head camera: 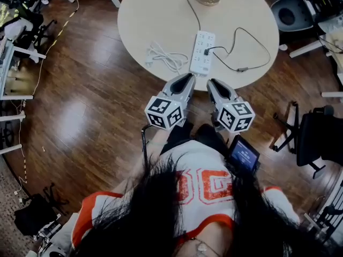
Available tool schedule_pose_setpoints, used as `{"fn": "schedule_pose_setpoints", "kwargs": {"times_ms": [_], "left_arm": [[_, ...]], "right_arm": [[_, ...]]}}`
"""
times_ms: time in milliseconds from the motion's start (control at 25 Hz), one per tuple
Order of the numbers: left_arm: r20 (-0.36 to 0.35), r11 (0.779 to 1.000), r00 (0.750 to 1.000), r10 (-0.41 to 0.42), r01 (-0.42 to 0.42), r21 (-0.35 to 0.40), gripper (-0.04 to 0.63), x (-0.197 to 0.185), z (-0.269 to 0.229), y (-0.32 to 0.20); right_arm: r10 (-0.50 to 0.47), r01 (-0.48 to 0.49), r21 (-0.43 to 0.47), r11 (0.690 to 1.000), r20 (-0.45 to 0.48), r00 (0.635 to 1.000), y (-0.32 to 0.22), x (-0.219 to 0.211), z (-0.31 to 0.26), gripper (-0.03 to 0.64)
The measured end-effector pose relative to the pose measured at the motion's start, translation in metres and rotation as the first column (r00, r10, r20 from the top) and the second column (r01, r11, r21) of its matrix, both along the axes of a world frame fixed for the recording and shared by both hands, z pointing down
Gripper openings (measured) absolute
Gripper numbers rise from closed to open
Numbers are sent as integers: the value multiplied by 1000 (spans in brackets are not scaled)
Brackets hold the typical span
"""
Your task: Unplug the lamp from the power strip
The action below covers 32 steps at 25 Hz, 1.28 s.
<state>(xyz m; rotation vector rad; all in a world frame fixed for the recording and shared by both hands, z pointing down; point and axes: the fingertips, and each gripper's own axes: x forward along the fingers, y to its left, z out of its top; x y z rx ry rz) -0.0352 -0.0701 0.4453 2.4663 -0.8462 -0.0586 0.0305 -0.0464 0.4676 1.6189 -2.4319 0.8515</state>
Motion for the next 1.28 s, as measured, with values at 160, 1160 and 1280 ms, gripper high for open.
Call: {"fn": "schedule_pose_setpoints", "kwargs": {"times_ms": [160,1160,1280], "left_arm": [[2,1000,1000,18,-17,-14,31,4,4,-5],[196,985,981,-12,46,-168,28,47,85,-70],[224,981,975,0,43,-188,28,55,98,-75]], "right_arm": [[26,-26,-4,1000,2,1000,-2,6,-2,52],[-107,105,-123,987,-15,994,-80,46,45,57],[-145,139,-159,977,-22,989,-87,46,61,57]]}}
